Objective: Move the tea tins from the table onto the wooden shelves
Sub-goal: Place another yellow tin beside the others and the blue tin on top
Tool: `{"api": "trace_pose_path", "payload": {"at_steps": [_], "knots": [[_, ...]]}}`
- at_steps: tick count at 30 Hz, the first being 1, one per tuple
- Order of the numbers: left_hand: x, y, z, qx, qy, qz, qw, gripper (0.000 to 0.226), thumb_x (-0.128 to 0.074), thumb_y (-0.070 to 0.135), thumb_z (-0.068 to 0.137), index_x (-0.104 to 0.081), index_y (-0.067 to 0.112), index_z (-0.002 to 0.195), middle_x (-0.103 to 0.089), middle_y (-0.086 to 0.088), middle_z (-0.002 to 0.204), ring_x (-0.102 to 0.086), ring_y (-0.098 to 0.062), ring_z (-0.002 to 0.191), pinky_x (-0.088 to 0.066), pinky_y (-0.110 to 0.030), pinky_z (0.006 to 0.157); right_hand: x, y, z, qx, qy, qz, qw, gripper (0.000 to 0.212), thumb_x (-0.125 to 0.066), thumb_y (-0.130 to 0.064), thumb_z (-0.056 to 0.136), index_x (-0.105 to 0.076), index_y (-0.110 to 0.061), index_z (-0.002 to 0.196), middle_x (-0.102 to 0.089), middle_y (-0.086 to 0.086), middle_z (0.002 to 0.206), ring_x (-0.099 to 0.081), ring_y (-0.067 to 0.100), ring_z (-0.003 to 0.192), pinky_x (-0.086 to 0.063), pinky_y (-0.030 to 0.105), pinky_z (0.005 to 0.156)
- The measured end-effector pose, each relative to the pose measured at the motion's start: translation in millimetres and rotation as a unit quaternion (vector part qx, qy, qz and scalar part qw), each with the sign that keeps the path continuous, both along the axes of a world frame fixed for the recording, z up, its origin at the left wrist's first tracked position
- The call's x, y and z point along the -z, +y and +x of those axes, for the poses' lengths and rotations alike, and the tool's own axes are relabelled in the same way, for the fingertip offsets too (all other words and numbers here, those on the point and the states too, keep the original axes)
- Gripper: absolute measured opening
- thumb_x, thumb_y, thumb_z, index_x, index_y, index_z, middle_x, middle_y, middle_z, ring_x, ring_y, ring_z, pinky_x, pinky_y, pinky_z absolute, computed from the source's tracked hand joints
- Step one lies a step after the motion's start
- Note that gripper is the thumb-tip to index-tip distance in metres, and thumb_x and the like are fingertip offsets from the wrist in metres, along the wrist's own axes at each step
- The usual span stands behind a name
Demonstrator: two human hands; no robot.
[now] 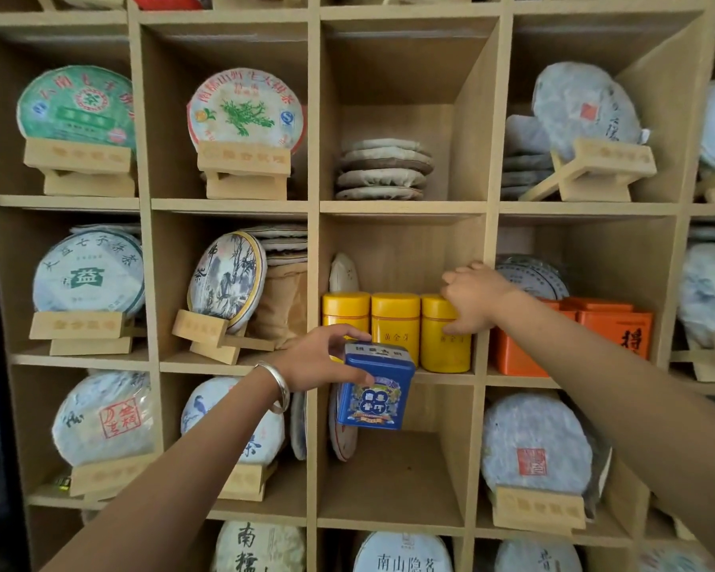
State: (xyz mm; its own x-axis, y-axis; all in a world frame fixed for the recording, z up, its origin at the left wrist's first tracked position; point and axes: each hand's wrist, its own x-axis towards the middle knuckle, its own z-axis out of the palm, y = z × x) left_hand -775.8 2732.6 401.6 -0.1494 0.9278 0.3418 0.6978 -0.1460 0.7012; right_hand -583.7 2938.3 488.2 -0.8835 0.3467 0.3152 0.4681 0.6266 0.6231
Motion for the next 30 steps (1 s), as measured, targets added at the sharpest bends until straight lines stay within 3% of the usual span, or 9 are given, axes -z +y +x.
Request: {"api": "trace_pose_path", "payload": {"at_steps": [5,8,11,13,16,20,22,24,30], "knots": [[-10.5,2.9,6.1,0.001,-0.008,0.044,0.999,0.055,-0.084,0.022,0.069,-0.059,0.028,0.117,-0.069,0.005,0.108,-0.067,-0.006,0.098,-0.057,-0.024,0.077,2.9,-2.4,2.7,0.008,0.005,-0.019,1.000,0.069,-0.055,-0.065,0.077,-0.055,-0.013,0.122,-0.053,0.010,0.119,-0.052,0.027,0.111,-0.039,0.042,0.098],[-22.2,4.5,8.8,-0.001,-0.022,0.071,0.997,0.055,-0.084,0.020,0.069,-0.059,0.026,0.118,-0.069,0.006,0.107,-0.067,-0.004,0.097,-0.057,-0.022,0.074,-1.4,-10.3,10.9,-0.044,0.088,-0.040,0.994,0.054,-0.055,-0.049,0.084,-0.053,-0.010,0.120,-0.052,0.012,0.115,-0.052,0.029,0.109,-0.045,0.040,0.090],[-40.3,7.2,11.4,-0.007,-0.044,0.112,0.993,0.055,-0.083,0.021,0.070,-0.058,0.026,0.120,-0.069,0.005,0.107,-0.067,-0.007,0.098,-0.058,-0.025,0.078,-2.5,-16.6,21.1,-0.154,0.263,-0.212,0.929,0.041,-0.047,-0.031,0.092,-0.052,-0.015,0.129,-0.053,0.008,0.122,-0.052,0.023,0.113,-0.047,0.036,0.090],[-53.6,10.9,13.8,-0.016,-0.075,0.153,0.985,0.055,-0.083,0.020,0.070,-0.058,0.026,0.118,-0.069,0.003,0.108,-0.068,-0.009,0.097,-0.057,-0.024,0.075,0.0,-20.4,25.4,-0.196,0.320,-0.341,0.862,0.043,-0.048,-0.039,0.091,-0.050,-0.023,0.131,-0.055,-0.002,0.121,-0.054,0.013,0.109,-0.044,0.025,0.081],[-75.1,17.6,17.8,-0.041,-0.124,0.197,0.972,0.054,-0.083,0.022,0.071,-0.055,0.020,0.117,-0.066,-0.001,0.109,-0.069,-0.013,0.092,-0.056,-0.020,0.066,3.0,-29.5,22.7,-0.201,0.343,-0.461,0.793,0.077,-0.058,-0.067,0.072,-0.042,-0.028,0.137,-0.057,-0.009,0.119,-0.056,0.007,0.106,-0.046,0.026,0.080],[-97.3,24.5,21.4,-0.051,-0.173,0.186,0.966,0.057,-0.082,0.024,0.072,-0.048,0.018,0.117,-0.060,-0.004,0.111,-0.068,-0.011,0.087,-0.055,-0.018,0.060,2.1,-37.5,3.8,-0.226,0.386,-0.513,0.732,0.097,-0.069,-0.076,0.056,-0.045,-0.022,0.133,-0.061,-0.009,0.119,-0.061,0.008,0.107,-0.054,0.029,0.083],[-102.6,28.3,21.5,-0.059,-0.153,0.184,0.969,0.064,-0.083,0.026,0.070,-0.046,0.018,0.121,-0.059,-0.002,0.112,-0.066,-0.013,0.094,-0.057,-0.021,0.066,0.0,-41.0,-6.2,-0.231,0.400,-0.506,0.728,0.079,-0.074,-0.071,0.056,-0.053,-0.027,0.117,-0.065,-0.013,0.108,-0.065,0.003,0.097,-0.055,0.020,0.072],[-106.7,32.7,20.5,-0.073,-0.151,0.198,0.966,0.068,-0.085,0.026,0.068,-0.044,0.017,0.123,-0.058,0.000,0.112,-0.064,-0.011,0.097,-0.057,-0.020,0.068,-3.3,-43.1,-13.6,-0.218,0.417,-0.501,0.726,0.061,-0.078,-0.060,0.062,-0.054,-0.029,0.108,-0.065,-0.014,0.102,-0.065,0.002,0.091,-0.054,0.020,0.069],[-104.0,53.7,21.6,-0.171,-0.223,0.234,0.931,0.071,-0.085,0.035,0.067,-0.052,0.008,0.124,-0.065,-0.002,0.108,-0.066,-0.011,0.089,-0.056,-0.025,0.070,-6.2,-42.0,-35.2,-0.197,0.460,-0.516,0.695,0.050,-0.076,-0.046,0.075,-0.057,-0.019,0.112,-0.066,-0.006,0.104,-0.064,0.005,0.088,-0.050,0.019,0.066]]}}
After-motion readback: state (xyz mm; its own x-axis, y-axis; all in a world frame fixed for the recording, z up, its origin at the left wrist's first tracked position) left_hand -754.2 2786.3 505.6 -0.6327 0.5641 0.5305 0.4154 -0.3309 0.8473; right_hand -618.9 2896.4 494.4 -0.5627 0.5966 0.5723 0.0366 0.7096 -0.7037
